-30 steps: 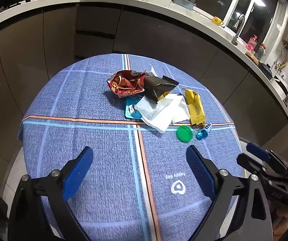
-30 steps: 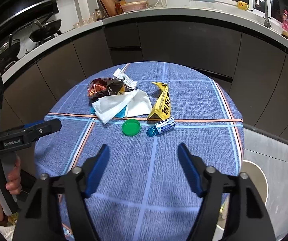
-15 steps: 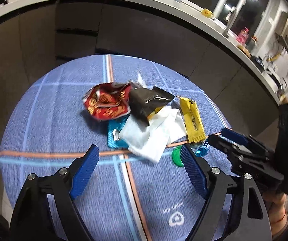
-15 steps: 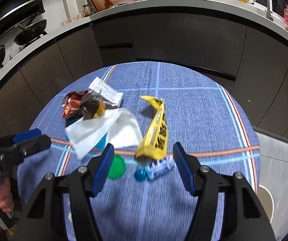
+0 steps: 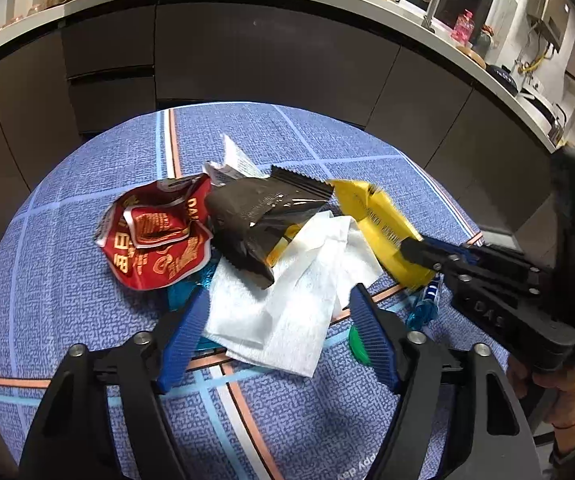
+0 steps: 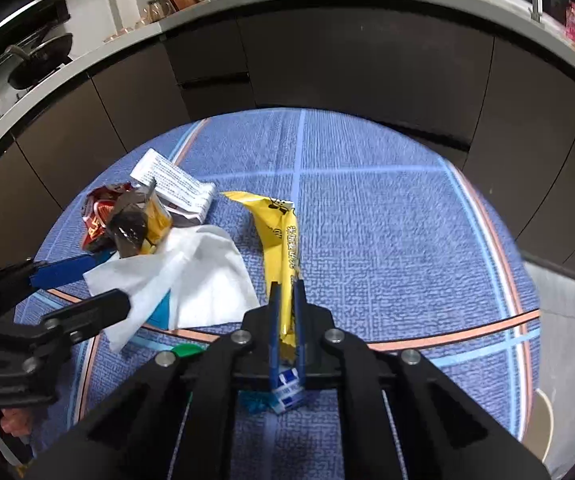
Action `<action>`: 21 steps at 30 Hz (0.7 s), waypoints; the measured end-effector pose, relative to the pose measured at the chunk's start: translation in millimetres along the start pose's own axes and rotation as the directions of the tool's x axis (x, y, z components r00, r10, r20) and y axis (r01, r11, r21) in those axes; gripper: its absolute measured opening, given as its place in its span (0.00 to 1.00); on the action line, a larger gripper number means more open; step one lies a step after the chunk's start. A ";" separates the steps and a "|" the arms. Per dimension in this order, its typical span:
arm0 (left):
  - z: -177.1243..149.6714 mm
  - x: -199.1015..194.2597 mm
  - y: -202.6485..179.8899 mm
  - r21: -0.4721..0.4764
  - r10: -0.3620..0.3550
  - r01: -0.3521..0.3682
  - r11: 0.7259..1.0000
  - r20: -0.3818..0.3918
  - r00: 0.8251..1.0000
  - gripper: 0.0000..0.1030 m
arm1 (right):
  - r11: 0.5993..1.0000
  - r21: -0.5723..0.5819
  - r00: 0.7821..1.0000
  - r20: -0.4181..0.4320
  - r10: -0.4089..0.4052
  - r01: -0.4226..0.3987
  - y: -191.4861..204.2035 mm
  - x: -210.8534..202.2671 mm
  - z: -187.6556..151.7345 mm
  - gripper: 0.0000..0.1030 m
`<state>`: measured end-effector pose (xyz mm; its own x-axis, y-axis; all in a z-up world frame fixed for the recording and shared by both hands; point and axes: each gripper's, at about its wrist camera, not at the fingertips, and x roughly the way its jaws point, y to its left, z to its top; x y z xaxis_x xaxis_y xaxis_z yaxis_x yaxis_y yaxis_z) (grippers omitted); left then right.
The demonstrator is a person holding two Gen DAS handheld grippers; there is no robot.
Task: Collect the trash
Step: 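Grasp the white tissue with the left tool while the right grasps the yellow wrapper, then carry tissue and yellow wrapper over the white bin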
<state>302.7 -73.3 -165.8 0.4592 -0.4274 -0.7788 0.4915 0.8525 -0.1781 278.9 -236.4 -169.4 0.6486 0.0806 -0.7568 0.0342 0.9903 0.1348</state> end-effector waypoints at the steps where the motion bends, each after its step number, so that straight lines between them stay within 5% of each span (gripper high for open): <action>1: 0.7 2.5 -1.1 0.006 0.004 -0.004 1.000 -0.002 1.000 0.63 | 1.000 -0.003 1.000 0.020 0.000 0.000 0.5 -6.1 -0.1 0.04; 5: 0.2 11.5 -8.5 0.053 0.039 -0.038 0.998 -0.010 0.999 0.56 | 1.000 0.000 0.996 0.094 0.003 -0.003 -0.8 -32.9 -1.1 0.04; 13: -3.7 14.0 -18.6 0.122 0.105 -0.102 0.987 -0.023 0.994 0.02 | 0.999 -0.022 0.989 0.146 0.026 -0.023 3.2 -72.3 -13.0 0.04; 21: -9.3 -35.6 -24.0 0.092 0.044 -0.048 0.995 0.046 0.998 0.01 | 0.999 0.031 0.986 0.162 0.036 -0.042 -7.5 -102.6 -32.3 0.04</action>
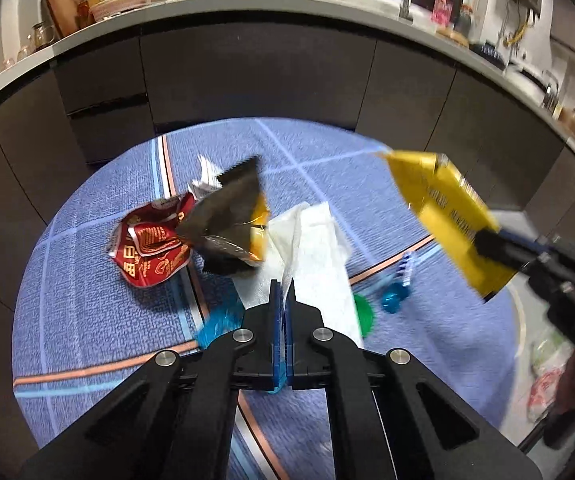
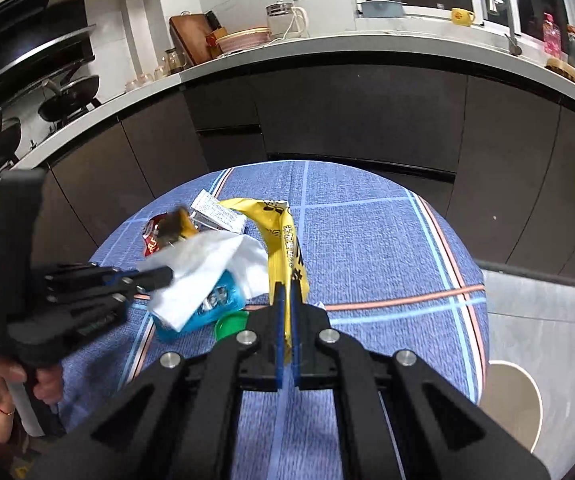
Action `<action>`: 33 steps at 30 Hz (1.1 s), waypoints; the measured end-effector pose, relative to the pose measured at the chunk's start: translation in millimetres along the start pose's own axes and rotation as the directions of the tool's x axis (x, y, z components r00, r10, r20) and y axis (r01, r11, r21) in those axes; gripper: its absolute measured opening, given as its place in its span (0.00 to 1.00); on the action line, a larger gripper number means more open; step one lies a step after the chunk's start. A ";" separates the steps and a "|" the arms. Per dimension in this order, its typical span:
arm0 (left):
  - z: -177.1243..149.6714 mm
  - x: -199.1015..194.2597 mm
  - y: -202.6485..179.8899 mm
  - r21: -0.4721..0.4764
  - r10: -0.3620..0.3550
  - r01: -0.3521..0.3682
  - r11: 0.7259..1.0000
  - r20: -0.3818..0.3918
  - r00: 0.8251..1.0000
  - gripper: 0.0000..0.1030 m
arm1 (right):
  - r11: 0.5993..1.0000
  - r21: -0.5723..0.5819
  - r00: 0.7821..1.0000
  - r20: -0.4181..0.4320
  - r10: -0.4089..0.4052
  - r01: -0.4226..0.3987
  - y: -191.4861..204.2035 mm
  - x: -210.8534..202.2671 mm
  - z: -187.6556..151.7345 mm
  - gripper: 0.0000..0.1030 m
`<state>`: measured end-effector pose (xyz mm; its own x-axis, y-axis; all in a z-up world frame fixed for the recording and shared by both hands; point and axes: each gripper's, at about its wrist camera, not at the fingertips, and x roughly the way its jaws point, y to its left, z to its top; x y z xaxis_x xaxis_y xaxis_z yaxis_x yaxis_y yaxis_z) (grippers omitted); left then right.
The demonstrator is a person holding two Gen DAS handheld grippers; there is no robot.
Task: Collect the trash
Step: 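Carry tissue and yellow wrapper over the white bin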
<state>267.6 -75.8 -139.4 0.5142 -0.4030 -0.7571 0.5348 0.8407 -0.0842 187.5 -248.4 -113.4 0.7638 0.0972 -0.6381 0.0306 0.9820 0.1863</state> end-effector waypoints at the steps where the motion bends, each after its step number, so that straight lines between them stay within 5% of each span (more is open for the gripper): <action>1: 0.2 -6.2 0.5 -0.008 -0.008 0.008 1.000 0.009 1.000 0.01 | 1.000 0.005 1.000 0.006 -0.001 0.001 -1.3 -5.1 -0.8 0.04; 17: 4.2 -129.8 -43.2 -0.003 -0.099 0.102 0.995 0.191 0.977 0.01 | 0.999 0.041 0.990 0.140 -0.002 -0.004 -13.6 -96.4 -7.1 0.04; 33: 7.8 -165.5 -127.6 0.142 -0.294 0.268 0.953 0.211 0.932 0.01 | 0.987 0.125 0.974 0.190 -0.126 0.104 -62.0 -171.1 -40.0 0.04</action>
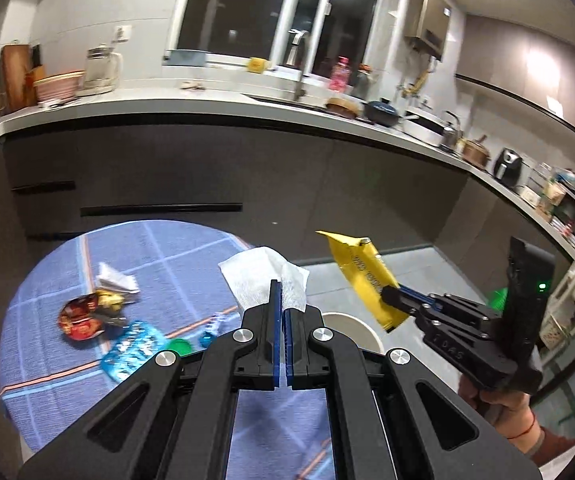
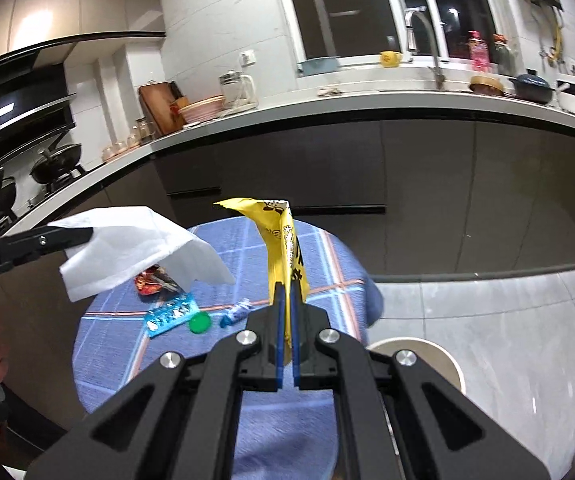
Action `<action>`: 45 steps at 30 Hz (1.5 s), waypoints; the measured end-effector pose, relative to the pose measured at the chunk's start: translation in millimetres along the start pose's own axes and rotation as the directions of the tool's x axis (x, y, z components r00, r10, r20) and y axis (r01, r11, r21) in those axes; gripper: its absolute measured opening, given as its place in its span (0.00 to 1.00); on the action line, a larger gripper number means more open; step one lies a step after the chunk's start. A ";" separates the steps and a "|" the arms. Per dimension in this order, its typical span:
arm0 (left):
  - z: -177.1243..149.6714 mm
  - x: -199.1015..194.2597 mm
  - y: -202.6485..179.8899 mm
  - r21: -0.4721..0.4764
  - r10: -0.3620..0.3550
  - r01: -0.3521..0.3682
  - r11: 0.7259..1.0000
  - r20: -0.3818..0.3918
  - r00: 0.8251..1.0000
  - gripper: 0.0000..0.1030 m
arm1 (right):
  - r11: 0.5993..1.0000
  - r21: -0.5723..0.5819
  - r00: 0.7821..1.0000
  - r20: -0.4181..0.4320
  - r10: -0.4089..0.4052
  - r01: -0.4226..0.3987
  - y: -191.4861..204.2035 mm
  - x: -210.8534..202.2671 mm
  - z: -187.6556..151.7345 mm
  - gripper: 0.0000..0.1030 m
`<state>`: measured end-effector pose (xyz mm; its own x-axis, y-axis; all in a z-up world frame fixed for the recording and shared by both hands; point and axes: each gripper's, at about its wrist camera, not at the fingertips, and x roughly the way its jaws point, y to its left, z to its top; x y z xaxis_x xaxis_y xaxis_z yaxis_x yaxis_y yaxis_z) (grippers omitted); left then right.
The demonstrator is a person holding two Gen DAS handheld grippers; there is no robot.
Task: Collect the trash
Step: 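Carry tissue and yellow wrapper over the white bin, then open both tools to drop tissue and wrapper into the bin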
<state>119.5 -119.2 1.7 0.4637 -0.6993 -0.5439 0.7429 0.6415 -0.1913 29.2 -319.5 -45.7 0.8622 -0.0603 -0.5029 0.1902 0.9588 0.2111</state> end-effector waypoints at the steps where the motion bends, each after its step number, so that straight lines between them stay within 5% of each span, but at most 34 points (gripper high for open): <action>1: 0.0 4.4 -7.3 0.010 -0.018 0.018 1.000 -0.008 1.000 0.01 | 1.000 0.008 1.000 -0.003 -0.012 0.012 -5.6 -2.5 -2.3 0.04; 13: -15.1 78.3 -63.8 0.074 -0.127 0.139 0.988 -0.144 0.981 0.01 | 0.988 0.104 0.992 -0.064 -0.109 0.115 -69.7 -9.1 -40.1 0.04; 22: -32.3 140.5 -82.3 0.099 -0.110 0.138 0.986 -0.250 0.962 0.01 | 0.973 0.171 0.981 -0.139 -0.132 0.155 -107.5 13.6 -67.8 0.04; 31: -48.5 204.1 -97.3 0.080 -0.153 0.192 0.978 -0.351 0.924 0.01 | 0.952 0.228 0.960 -0.240 -0.146 0.202 -141.8 46.5 -100.1 0.04; 45: -77.0 277.1 -105.9 0.081 -0.109 0.163 0.983 -0.454 0.885 0.02 | 0.933 0.281 0.933 -0.339 -0.123 0.225 -172.1 97.9 -135.6 0.07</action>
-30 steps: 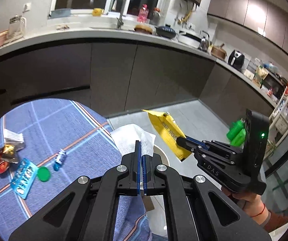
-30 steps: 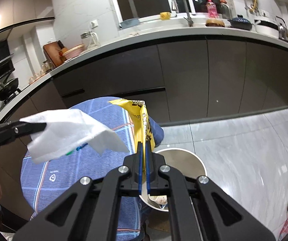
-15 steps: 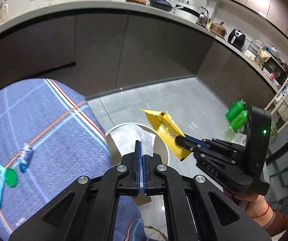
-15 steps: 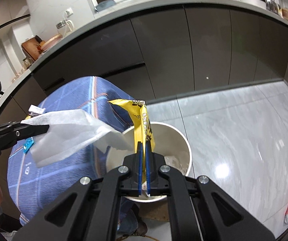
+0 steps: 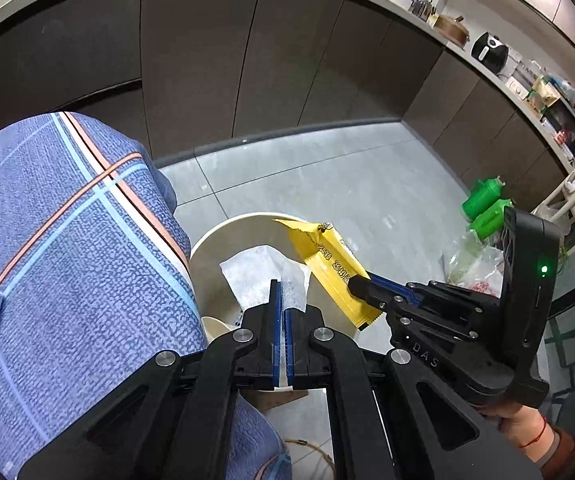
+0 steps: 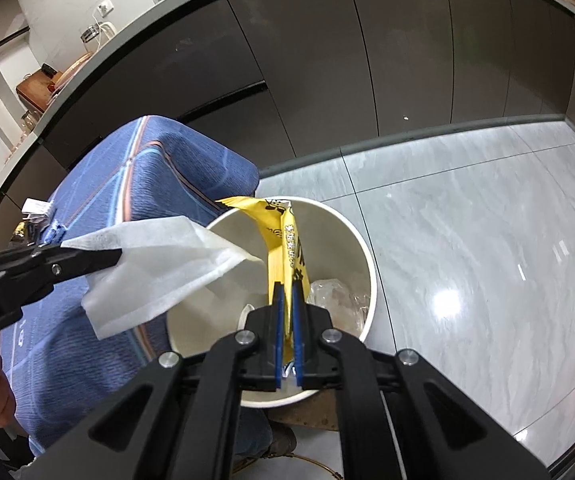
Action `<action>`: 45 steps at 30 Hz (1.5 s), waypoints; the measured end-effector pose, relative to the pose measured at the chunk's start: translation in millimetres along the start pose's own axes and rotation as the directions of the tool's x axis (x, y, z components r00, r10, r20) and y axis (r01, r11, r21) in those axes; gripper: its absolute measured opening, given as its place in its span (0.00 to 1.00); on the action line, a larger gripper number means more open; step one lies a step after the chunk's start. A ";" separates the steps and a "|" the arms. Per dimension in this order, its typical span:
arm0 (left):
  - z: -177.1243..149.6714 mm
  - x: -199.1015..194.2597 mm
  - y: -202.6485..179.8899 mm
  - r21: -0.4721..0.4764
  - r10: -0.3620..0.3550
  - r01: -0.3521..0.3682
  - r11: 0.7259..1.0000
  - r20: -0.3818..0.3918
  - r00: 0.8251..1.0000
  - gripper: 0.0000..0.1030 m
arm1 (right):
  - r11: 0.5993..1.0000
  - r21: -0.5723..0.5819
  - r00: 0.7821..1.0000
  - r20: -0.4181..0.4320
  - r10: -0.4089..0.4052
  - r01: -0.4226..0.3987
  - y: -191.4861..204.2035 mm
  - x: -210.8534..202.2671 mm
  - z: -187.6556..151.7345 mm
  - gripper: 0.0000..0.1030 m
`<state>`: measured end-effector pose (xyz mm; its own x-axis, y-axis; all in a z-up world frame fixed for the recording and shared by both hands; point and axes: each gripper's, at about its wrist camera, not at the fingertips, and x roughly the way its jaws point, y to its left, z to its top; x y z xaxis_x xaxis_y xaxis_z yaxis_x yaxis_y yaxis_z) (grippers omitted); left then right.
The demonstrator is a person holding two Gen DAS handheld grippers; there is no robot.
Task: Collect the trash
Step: 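Open both tools to drop tissue and wrapper into the bin, then move both tools back over the table toward the blister pack and tube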
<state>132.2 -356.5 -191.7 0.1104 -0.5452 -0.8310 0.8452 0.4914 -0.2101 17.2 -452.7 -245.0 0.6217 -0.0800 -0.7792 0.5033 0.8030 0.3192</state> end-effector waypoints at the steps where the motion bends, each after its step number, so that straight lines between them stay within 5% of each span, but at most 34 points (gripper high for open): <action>1: 0.1 3.1 -0.2 0.003 0.003 -0.003 1.000 0.001 1.000 0.02 | 1.000 -0.008 1.000 -0.001 -0.008 0.008 -1.0 3.5 0.3 0.09; 3: 0.6 6.7 -2.6 0.024 0.021 -0.021 0.999 0.013 1.000 0.10 | 0.999 -0.035 1.000 0.008 -0.025 0.025 -1.1 6.6 0.3 0.15; 6: 3.0 6.8 -9.8 0.050 0.059 -0.062 0.997 0.059 0.997 0.51 | 0.995 -0.093 0.999 0.028 -0.035 0.038 1.3 7.7 0.5 0.42; 14: 10.8 -10.2 -24.1 0.102 0.117 -0.135 0.986 0.168 0.979 0.81 | 0.985 -0.155 0.995 0.084 -0.060 0.072 -4.3 0.2 2.0 0.85; 16: 11.5 -16.0 -22.1 0.091 0.136 -0.155 0.984 0.189 0.973 0.89 | 0.986 -0.150 0.994 0.090 -0.063 0.076 -6.7 -1.6 1.2 0.89; 18: 9.8 -21.1 -17.1 0.071 0.152 -0.169 0.983 0.202 0.968 0.92 | 0.985 -0.149 0.993 0.089 -0.072 0.085 -6.9 -1.8 0.3 0.97; 33: -7.6 -70.9 11.5 -0.069 0.192 -0.181 0.981 0.238 0.952 0.92 | 0.972 -0.215 0.993 0.094 -0.070 0.089 24.3 -25.4 3.5 0.97; 45: -48.7 -149.4 48.0 -0.177 0.195 -0.148 0.973 0.290 0.937 0.92 | 0.931 -0.357 0.975 0.221 -0.001 0.082 91.6 -76.3 9.8 0.97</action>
<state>130.8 -218.4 -102.7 0.4201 -0.6116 -0.6704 0.7137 0.6790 -0.1722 21.7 -378.9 -151.0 0.7382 -0.2095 -0.6413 0.3053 0.9514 0.0405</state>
